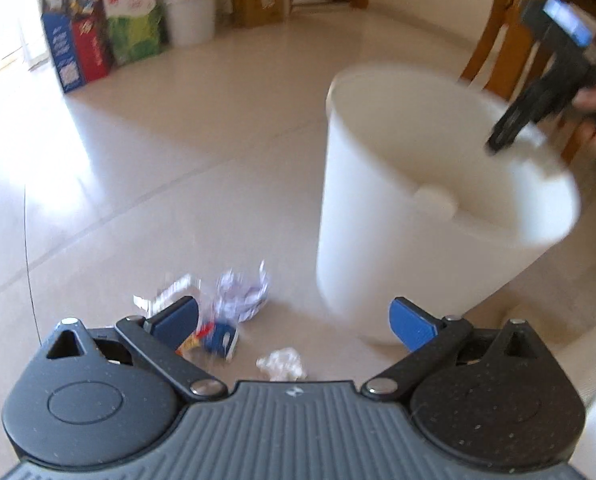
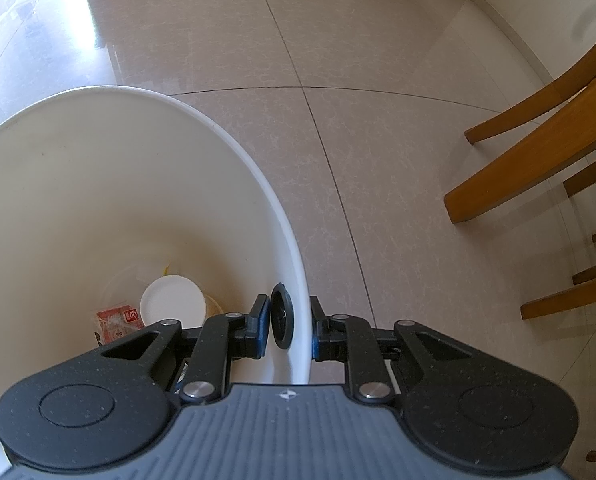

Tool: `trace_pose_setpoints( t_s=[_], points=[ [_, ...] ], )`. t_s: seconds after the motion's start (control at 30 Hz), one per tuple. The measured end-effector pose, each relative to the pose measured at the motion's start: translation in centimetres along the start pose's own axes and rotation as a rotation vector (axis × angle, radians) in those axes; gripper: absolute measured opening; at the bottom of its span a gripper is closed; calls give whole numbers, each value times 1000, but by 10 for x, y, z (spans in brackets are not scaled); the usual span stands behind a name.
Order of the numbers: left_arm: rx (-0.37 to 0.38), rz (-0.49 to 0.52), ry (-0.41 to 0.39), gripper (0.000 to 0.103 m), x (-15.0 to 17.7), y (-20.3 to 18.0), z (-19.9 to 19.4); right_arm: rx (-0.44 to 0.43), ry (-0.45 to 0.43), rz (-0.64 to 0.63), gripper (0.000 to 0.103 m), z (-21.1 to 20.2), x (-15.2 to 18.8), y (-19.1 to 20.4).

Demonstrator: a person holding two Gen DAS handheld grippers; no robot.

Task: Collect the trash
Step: 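Move the left gripper to the crumpled white tissue and grasp it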

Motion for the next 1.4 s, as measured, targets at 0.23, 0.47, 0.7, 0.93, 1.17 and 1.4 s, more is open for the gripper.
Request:
trace_pose_setpoints(
  t_s=[0.23, 0.47, 0.7, 0.93, 1.17, 1.4],
  points=[
    [-42, -49, 78, 101, 47, 2, 63, 5, -1, -5, 22, 0, 0, 1],
    [-112, -108, 86, 101, 81, 6, 100, 8, -3, -10, 23, 0, 0, 1],
    [-119, -183, 73, 100, 91, 11, 124, 9, -4, -9, 23, -1, 0, 2],
    [-122, -167, 93, 87, 93, 5, 146, 12, -2, -9, 23, -1, -1, 2],
    [-119, -216, 122, 59, 93, 11, 165, 8, -1, -5, 23, 0, 0, 1],
    [-93, -232, 125, 42, 93, 14, 167, 8, -1, -4, 23, 1, 0, 1]
  ],
)
Point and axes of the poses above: each gripper's, at about its wrist camera, not at the fingertips, and z roughly the way its jaws point, y to its left, x to its underside, the point moved 6 cm from there along z, roughly the way its jaws point, and after that the axes turned 1 degree about x, right-handed, at the moved point
